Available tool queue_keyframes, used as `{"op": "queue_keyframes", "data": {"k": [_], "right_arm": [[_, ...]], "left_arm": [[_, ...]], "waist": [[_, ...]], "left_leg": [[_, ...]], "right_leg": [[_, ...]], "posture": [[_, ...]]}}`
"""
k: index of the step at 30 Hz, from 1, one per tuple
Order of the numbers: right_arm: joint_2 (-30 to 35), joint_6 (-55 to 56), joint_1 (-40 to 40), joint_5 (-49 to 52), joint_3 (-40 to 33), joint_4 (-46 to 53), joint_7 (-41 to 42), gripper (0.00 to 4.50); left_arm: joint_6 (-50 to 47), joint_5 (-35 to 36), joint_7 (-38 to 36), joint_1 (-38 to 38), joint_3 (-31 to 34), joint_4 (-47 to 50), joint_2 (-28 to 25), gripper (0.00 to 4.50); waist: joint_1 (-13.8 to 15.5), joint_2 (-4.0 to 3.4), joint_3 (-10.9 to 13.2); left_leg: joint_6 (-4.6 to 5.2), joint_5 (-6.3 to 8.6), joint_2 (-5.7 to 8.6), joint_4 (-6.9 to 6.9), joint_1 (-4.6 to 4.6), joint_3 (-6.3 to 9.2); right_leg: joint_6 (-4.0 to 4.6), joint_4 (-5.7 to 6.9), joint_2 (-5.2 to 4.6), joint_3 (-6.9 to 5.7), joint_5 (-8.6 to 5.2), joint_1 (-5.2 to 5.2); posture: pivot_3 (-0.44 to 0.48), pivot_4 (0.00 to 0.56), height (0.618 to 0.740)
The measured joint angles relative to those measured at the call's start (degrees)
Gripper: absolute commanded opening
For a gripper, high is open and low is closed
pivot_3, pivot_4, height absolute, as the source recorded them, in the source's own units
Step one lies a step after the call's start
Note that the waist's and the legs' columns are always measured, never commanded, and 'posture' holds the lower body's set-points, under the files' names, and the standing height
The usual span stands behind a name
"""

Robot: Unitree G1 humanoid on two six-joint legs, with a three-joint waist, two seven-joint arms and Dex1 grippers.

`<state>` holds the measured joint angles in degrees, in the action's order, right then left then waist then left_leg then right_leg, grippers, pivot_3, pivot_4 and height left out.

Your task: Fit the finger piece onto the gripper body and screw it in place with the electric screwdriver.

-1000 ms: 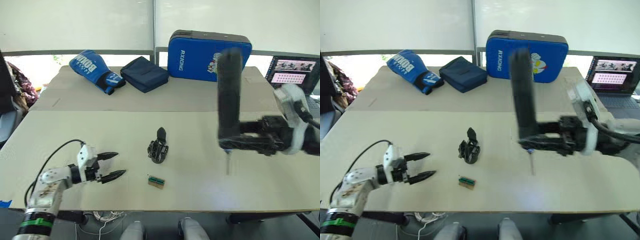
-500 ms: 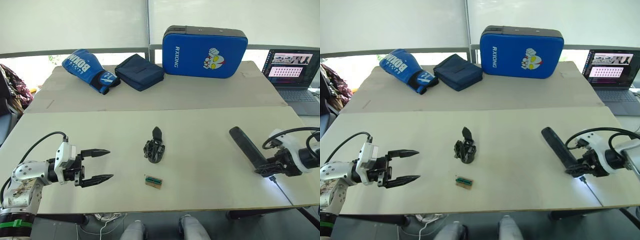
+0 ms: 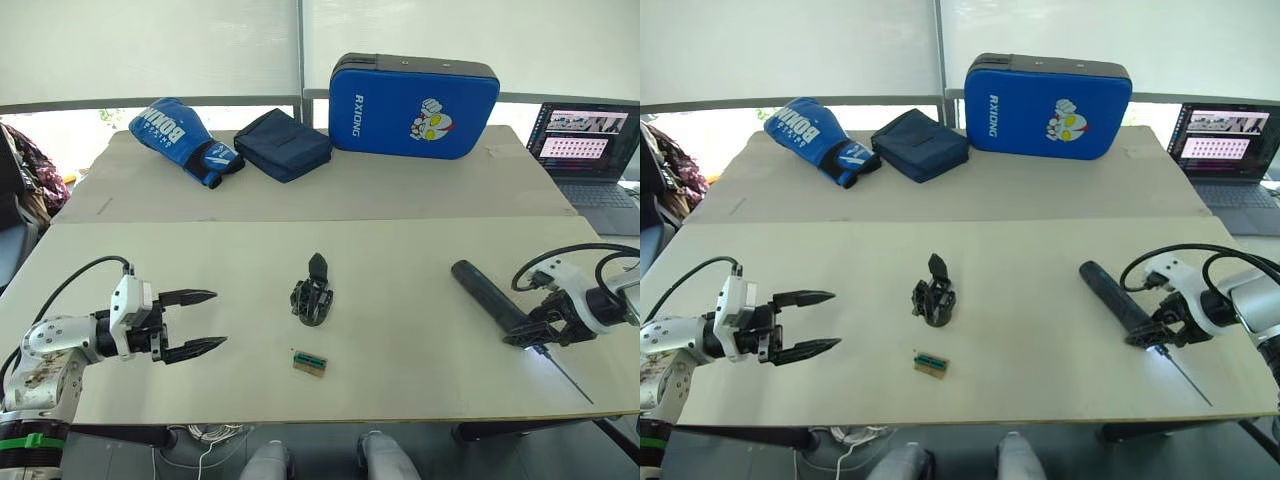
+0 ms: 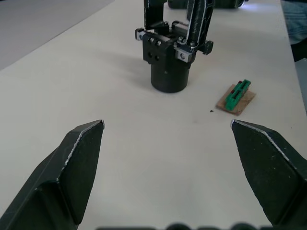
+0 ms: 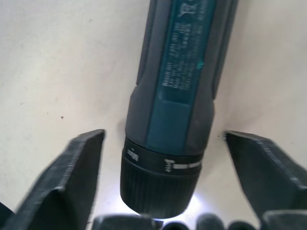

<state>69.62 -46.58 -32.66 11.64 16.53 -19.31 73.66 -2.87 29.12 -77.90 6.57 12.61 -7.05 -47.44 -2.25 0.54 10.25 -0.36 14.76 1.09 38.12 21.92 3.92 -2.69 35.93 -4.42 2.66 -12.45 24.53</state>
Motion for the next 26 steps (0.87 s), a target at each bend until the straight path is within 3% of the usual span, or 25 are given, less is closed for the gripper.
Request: {"op": "queue_keyframes", "data": {"k": [3, 9, 14, 20, 26], "right_arm": [[2.51, 4.02, 2.34, 0.94, -5.24, 0.23, 0.99, 4.46], [5.22, 25.38, 14.75, 6.69, -25.64, 4.33, 8.77, 4.46], [-5.94, 36.02, 25.5, 13.91, -37.43, 19.15, 10.64, 4.46], [-21.54, 44.4, 31.23, 14.74, -35.46, 34.45, 2.33, 4.46], [-23.66, 49.01, 33.9, 12.75, -31.5, 35.99, 1.06, 4.46]], "left_arm": [[0.98, -3.14, 2.26, -1.25, 0.12, -0.68, -1.68, 4.5], [5.95, -7.07, 4.78, -1.91, 2.21, -5.48, -3.14, 4.5], [9.93, -8.74, 5.63, -1.7, 3.92, -8.78, -4.33, 4.5], [18.41, -11.11, 6.64, -3.2, 4.19, -11.43, -3.93, 4.5], [21.47, -11.23, 7.68, -4.99, 4.15, -11.68, -3.83, 4.5]], "waist": [[0.03, -0.06, 0.03], [0.09, -0.04, 0.04], [-0.08, 0.07, 0.02], [0.21, 0.17, 0.0], [1.2, 0.34, -0.01]], "left_leg": [[0.0, 0.0, 0.0, -0.01, 0.02, 0.01], [0.0, 0.0, -0.05, -0.02, -0.18, 0.01], [0.0, 0.01, -0.08, -0.02, -0.31, 0.02], [-0.01, 0.0, -0.03, -0.01, -0.37, 0.05], [-0.01, 0.0, -0.03, 0.01, -0.43, 0.04]], "right_leg": [[0.0, 0.02, 0.0, 0.0, 0.0, 0.03], [0.0, 0.03, 0.04, -0.05, -0.01, -0.2], [-0.01, 0.12, 0.06, 0.0, -0.01, -0.28], [0.0, 0.17, -0.02, 0.05, 0.0, -0.29], [0.01, 0.15, 0.0, 0.05, 0.02, -0.36]], "posture": [[0.0, 0.15, 0.74], [0.0, 0.15, 0.74], [0.0, 0.15, 0.74], [0.0, 0.15, 0.74], [0.0, 0.15, 0.74]]}}
